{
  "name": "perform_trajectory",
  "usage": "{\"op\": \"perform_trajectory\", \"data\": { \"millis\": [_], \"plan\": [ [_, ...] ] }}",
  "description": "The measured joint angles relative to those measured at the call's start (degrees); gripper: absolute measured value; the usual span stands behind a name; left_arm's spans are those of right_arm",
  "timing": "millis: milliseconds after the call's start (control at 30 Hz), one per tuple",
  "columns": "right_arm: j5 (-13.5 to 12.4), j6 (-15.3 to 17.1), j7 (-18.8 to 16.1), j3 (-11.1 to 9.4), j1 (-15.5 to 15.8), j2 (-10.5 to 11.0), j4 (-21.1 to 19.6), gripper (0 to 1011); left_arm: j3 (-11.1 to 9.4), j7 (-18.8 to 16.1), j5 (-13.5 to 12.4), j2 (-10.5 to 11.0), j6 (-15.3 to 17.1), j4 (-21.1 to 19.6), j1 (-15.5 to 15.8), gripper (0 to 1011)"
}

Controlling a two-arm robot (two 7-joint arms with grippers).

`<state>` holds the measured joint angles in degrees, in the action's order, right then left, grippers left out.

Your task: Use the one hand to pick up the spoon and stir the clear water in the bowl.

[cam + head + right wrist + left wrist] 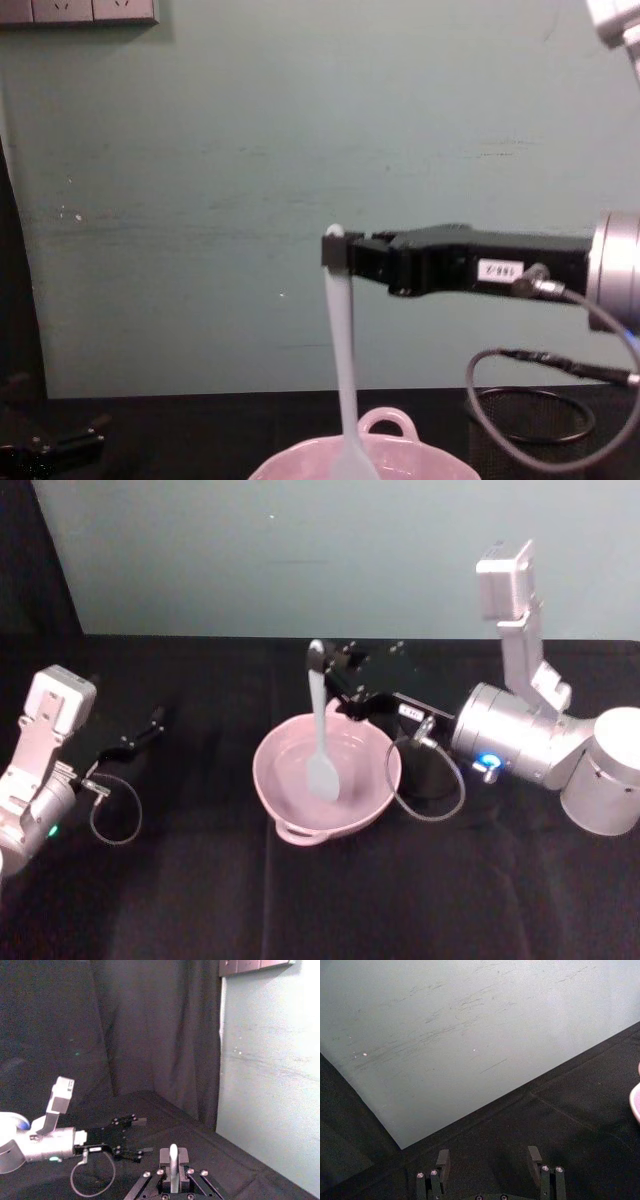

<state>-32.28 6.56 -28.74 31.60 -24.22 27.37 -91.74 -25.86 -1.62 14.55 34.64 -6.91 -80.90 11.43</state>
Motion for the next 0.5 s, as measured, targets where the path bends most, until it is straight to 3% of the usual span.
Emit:
{"op": "perform_trajectory", "data": {
  "millis": [267,500],
  "plan": [
    [0.38,-1.45,-1.49,0.93,-0.77,-2.64,4.05,98,0.00,0.00,0.00,0.00,0.00,0.00,0.00,1011],
    [0.57,-2.48,-2.80,1.47,-3.97,-6.11,10.53,98,0.00,0.00,0.00,0.00,0.00,0.00,0.00,1011]
  ]
}}
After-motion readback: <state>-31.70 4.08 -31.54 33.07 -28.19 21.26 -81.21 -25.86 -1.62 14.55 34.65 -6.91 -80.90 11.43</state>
